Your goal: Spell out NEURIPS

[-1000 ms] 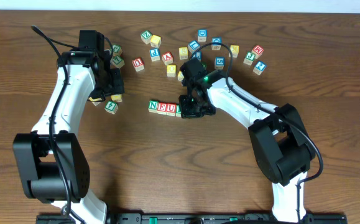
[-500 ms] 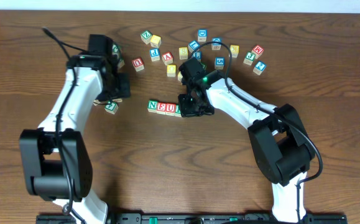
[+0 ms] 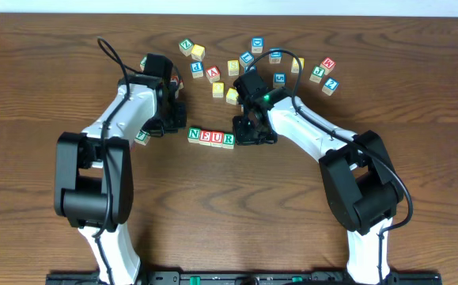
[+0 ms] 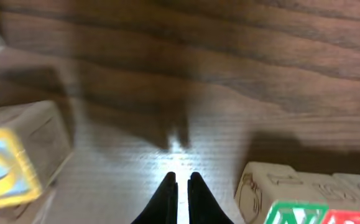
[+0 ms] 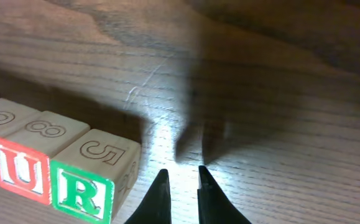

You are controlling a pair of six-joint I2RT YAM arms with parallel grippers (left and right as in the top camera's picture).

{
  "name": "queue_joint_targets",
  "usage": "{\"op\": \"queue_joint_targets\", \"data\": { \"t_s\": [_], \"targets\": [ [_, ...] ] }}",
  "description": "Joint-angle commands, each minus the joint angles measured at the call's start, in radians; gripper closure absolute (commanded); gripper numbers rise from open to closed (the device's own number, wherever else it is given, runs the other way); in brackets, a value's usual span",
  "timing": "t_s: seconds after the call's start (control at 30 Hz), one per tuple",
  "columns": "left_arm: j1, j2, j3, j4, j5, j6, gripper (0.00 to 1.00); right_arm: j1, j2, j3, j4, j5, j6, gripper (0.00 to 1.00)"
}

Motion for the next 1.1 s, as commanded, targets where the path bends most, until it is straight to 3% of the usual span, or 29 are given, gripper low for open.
{"op": "queue_joint_targets", "data": {
  "t_s": [0.0, 0.1, 1.07],
  "targets": [
    [-0.006, 0.034, -0.009, 0.015, 0.039, 0.007, 0.92, -0.005, -0.028, -0.003, -0.002, 0.039, -0.010, 0.88],
    [-0.018, 0.035, -0.009, 0.031, 0.140, 0.074, 0.92, -0.005, -0.028, -0.003, -0.002, 0.050, -0.010, 0.86],
    [-0.044, 0.036, -0.009, -0.065, 0.140, 0.074, 0.92, -0.005, -0.028, -0.003, -0.005, 0.034, -0.010, 0.85]
  ]
}}
